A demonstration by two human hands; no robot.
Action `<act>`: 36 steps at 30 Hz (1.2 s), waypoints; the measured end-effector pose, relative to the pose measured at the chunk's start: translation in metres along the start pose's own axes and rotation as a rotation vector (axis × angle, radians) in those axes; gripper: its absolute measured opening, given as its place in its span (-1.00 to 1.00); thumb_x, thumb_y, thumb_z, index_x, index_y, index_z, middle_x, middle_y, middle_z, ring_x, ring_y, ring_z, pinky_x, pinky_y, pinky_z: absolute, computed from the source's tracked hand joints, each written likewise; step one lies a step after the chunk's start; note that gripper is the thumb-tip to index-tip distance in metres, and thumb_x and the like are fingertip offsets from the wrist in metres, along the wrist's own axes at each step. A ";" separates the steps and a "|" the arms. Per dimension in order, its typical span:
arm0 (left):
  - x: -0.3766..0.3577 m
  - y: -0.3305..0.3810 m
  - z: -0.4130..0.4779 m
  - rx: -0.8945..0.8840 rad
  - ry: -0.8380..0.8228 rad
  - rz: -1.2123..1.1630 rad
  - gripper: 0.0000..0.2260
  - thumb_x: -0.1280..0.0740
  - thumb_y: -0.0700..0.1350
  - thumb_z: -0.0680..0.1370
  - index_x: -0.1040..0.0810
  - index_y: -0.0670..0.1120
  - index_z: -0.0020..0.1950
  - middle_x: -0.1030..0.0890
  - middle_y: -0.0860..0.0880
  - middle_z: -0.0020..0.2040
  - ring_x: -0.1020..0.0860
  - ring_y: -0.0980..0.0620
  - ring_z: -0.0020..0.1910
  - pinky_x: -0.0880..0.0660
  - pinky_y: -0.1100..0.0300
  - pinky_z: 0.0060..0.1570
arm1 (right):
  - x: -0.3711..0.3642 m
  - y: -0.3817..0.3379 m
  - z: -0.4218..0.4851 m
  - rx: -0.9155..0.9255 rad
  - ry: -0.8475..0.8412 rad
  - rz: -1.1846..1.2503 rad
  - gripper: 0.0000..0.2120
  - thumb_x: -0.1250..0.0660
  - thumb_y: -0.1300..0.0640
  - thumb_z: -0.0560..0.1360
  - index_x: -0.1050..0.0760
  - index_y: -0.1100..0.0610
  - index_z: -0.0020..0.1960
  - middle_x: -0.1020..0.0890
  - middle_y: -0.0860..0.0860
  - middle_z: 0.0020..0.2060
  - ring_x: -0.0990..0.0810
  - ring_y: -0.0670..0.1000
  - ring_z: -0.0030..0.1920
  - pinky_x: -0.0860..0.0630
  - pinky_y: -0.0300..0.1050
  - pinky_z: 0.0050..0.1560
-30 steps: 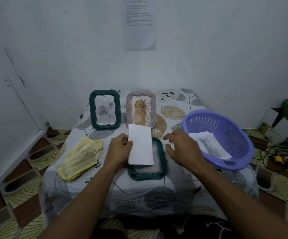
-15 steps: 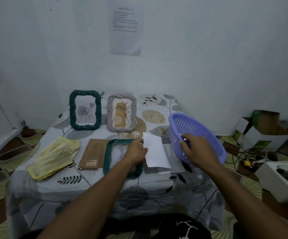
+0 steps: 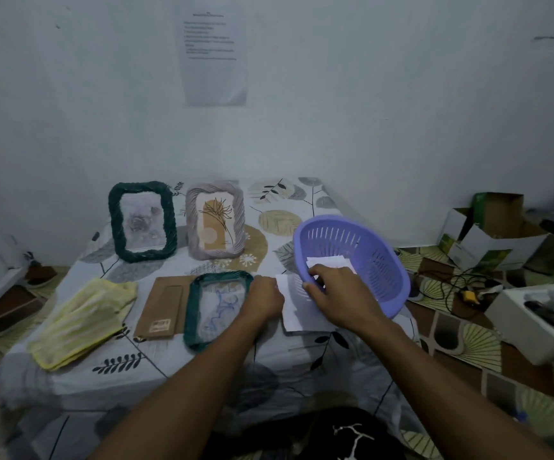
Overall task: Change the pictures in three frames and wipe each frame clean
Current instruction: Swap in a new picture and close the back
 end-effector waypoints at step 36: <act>0.020 0.030 -0.010 -0.129 -0.029 -0.482 -0.63 -0.36 -0.05 0.55 -0.47 -0.04 0.35 -0.59 -0.05 -0.08 -0.59 -0.01 -0.17 -0.57 0.15 -0.23 | -0.038 0.061 0.051 -0.233 -0.294 -0.320 -0.81 -0.35 0.14 0.42 -0.40 0.14 -0.31 -0.44 0.04 -0.37 -0.46 0.12 -0.32 -0.44 -0.09 -0.27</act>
Point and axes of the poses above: each hand's wrist, its own z-axis towards the middle knuckle, its own x-axis out of the back of the hand, y = z × x, the point moved 9 cm from there along z, towards the middle knuckle
